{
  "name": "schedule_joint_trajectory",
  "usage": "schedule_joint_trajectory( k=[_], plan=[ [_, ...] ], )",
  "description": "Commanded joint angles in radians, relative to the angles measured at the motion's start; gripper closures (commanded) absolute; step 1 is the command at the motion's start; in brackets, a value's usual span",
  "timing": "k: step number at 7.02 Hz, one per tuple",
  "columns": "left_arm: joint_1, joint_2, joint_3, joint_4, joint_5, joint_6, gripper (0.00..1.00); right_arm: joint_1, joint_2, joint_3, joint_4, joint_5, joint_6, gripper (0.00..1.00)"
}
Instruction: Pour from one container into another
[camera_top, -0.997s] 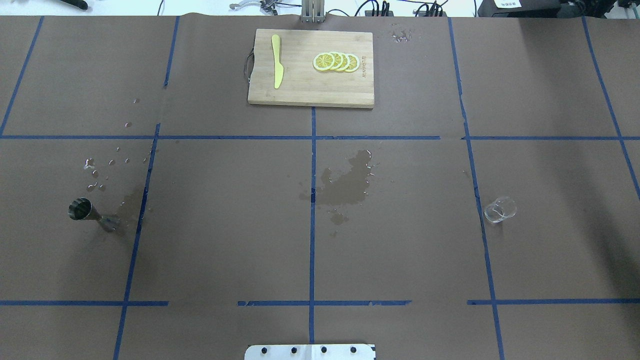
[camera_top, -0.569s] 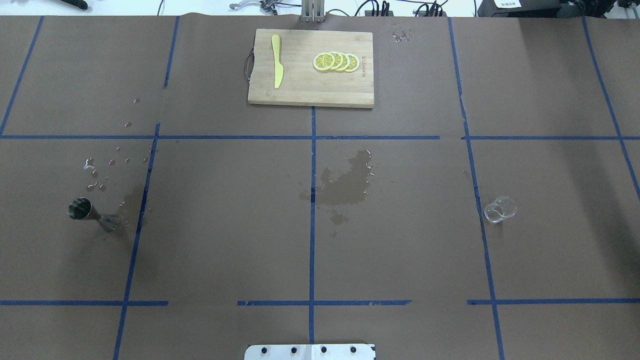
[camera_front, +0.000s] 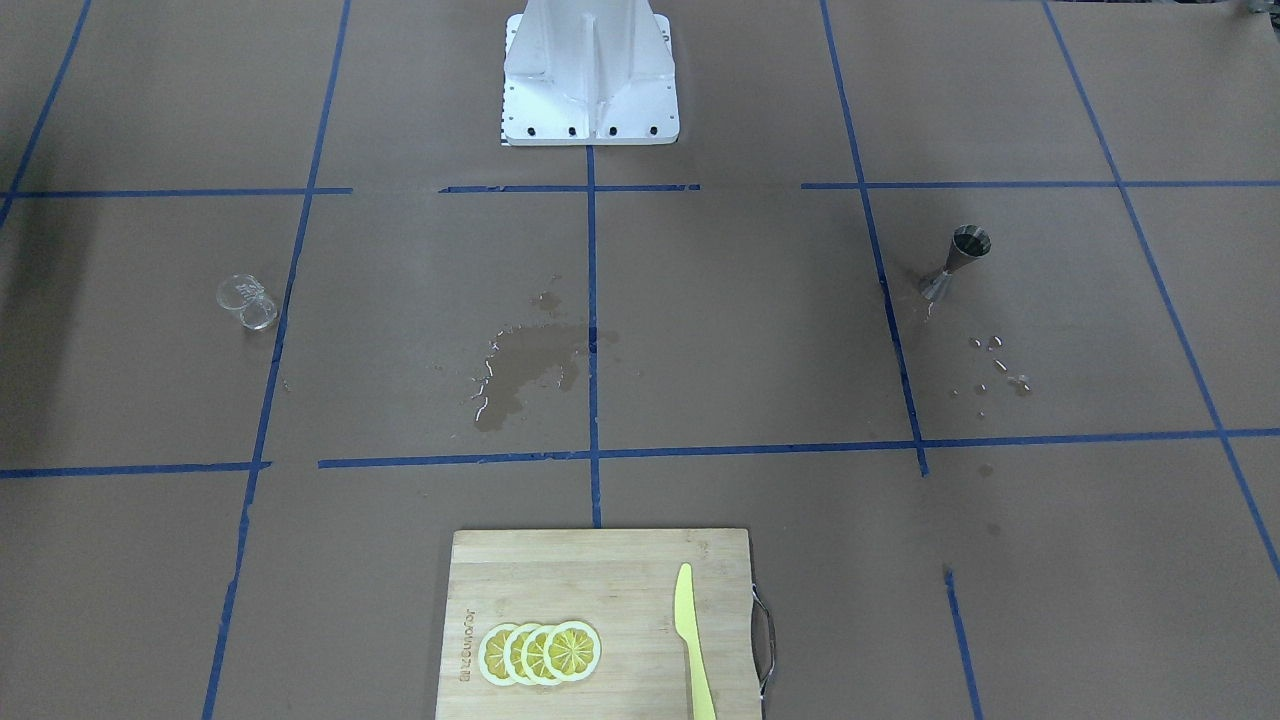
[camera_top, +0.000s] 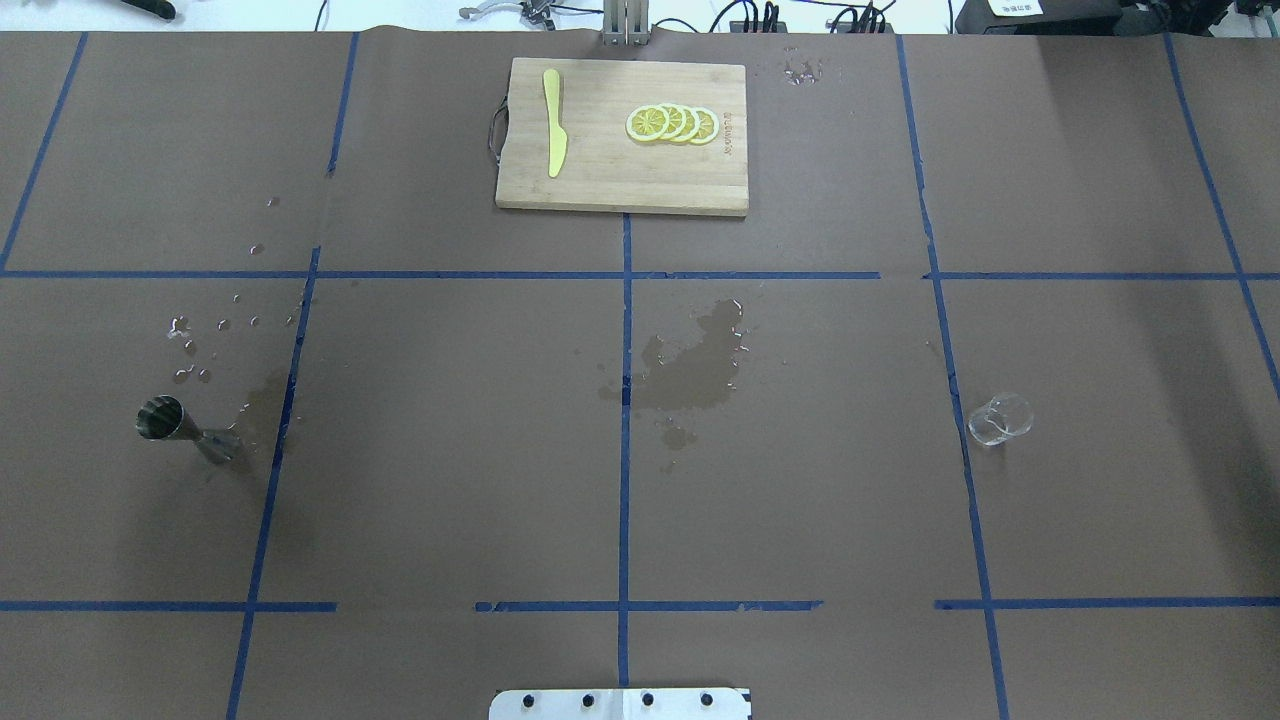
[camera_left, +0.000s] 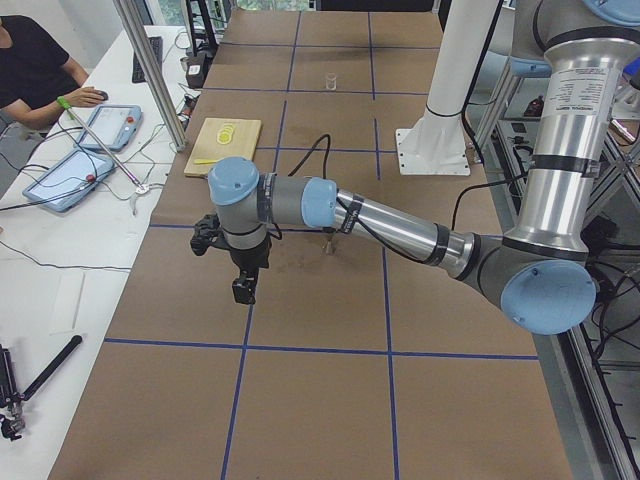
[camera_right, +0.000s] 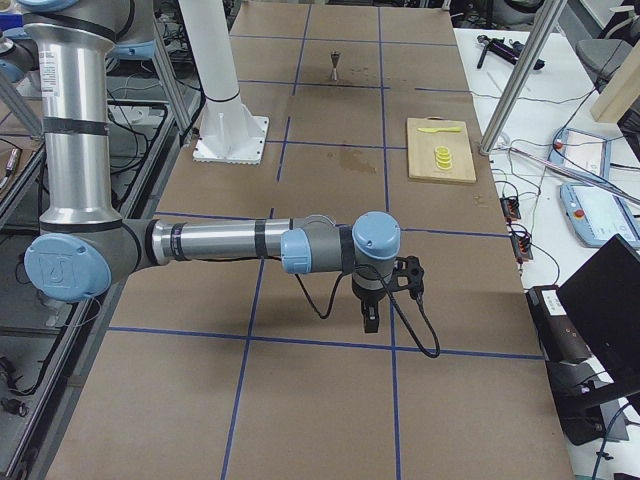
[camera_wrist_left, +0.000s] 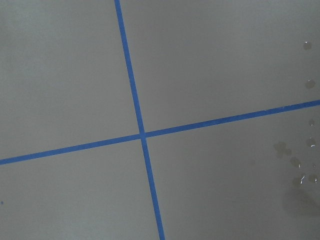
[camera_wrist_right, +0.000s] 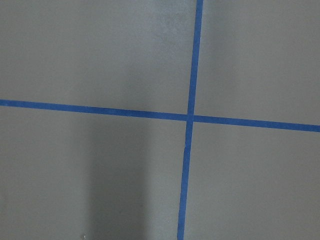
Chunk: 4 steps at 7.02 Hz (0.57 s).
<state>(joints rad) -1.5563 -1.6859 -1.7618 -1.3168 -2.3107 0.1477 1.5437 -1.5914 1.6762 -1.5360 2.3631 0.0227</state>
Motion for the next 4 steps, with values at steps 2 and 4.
schedule_joint_trajectory(
  k=[2, 4],
  plan=[
    [0.038, 0.029, 0.136, -0.238, -0.003, -0.013, 0.00, -0.045, -0.025, 0.005, 0.068, 0.007, 0.016, 0.00],
    [0.038, 0.008, 0.130, -0.219, -0.001, -0.001, 0.00, -0.097, -0.024, 0.007, 0.074, 0.002, 0.080, 0.00]
  ],
)
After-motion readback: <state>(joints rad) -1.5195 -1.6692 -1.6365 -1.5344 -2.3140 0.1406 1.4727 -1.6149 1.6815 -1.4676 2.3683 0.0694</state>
